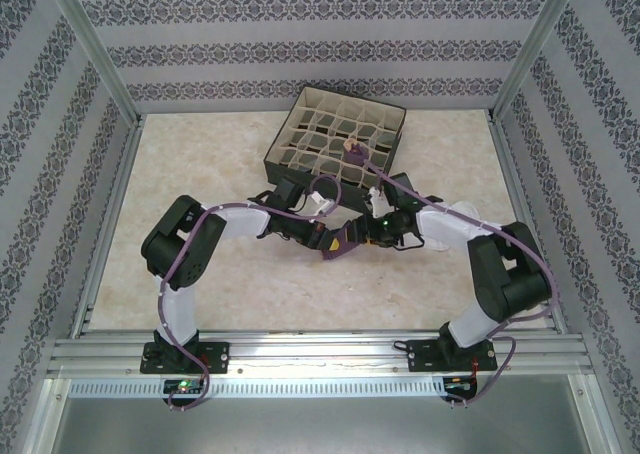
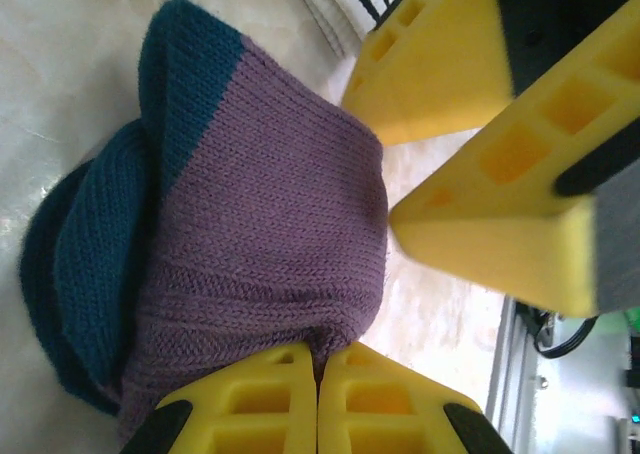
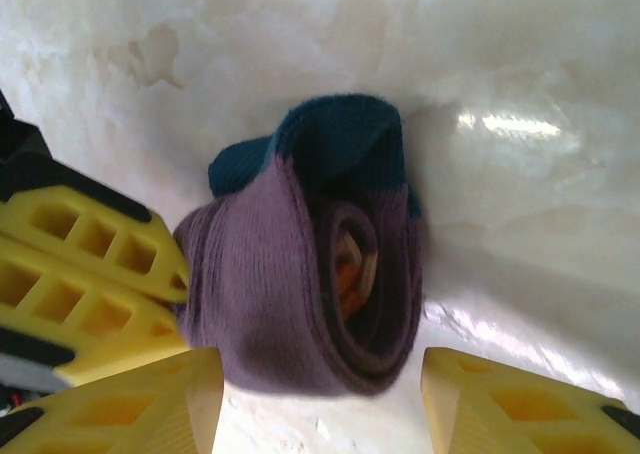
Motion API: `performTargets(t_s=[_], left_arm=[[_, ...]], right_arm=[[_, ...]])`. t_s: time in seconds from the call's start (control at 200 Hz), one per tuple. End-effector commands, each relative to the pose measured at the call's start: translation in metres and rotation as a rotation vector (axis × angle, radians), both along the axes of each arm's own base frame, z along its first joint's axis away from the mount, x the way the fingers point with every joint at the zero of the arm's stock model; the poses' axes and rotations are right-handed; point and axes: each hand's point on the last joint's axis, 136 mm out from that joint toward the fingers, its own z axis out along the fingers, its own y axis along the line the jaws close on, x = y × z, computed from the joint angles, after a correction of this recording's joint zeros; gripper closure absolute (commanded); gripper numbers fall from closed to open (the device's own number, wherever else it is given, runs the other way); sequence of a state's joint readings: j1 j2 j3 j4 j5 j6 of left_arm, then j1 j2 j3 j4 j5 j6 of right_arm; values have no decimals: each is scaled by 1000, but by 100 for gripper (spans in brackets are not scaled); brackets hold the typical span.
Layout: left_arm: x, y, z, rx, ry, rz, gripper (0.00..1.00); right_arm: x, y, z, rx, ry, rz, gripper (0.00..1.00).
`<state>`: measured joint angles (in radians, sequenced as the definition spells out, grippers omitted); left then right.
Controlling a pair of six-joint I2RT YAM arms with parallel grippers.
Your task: Roll the socks
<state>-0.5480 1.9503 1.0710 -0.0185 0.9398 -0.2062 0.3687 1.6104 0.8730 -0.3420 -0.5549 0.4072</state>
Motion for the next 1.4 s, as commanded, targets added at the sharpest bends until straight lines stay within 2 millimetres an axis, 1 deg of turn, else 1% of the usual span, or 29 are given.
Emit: performTargets(t_s=[0.0,0.07,0.14,0.215,0.275,0.36,0.41,0.58,0.69,0.77,0.834,0.884,0.944,1.164,1.254,1.314,1.394], left_arm=[[-13,22,-52,135,192,98,98],[-12,24,-55,130,207,115,97],[-12,25,-56,129,211,124,92],[-11,28,-55,139,179,130,84],[-9,29,-48,130,115,122,75],[-5,30,-31,109,-21,117,64],[-3,32,-19,95,-108,113,59],[-1,38,16,48,-371,111,57],[-4,41,28,126,-600,94,55],[-6,38,37,181,-768,92,49],[-7,35,44,192,-865,104,46],[-5,32,45,210,-906,109,45],[-3,30,40,242,-917,105,44],[-1,15,14,258,-861,46,43],[-2,10,7,253,-836,34,43],[-2,9,4,251,-819,40,46],[-1,9,-3,268,-779,44,58]], right_arm=[[19,13,1,-20,-35,-3,45],[21,15,-8,-56,-23,3,45],[20,16,-19,-97,3,5,47],[16,15,-33,-142,35,15,49],[12,14,-42,-175,59,24,52],[7,12,-52,-214,81,38,56],[5,11,-56,-230,87,43,58],[3,15,-60,-248,88,59,60],[2,21,-59,-248,88,72,60],[1,23,-59,-244,91,74,60],[0,25,-58,-241,92,74,60],[0,26,-58,-240,92,77,60],[-1,26,-59,-240,95,77,60],[-1,27,-55,-229,98,73,59],[0,27,-53,-228,92,71,58],[0,27,-51,-228,89,68,56],[0,30,-47,-215,84,66,53]])
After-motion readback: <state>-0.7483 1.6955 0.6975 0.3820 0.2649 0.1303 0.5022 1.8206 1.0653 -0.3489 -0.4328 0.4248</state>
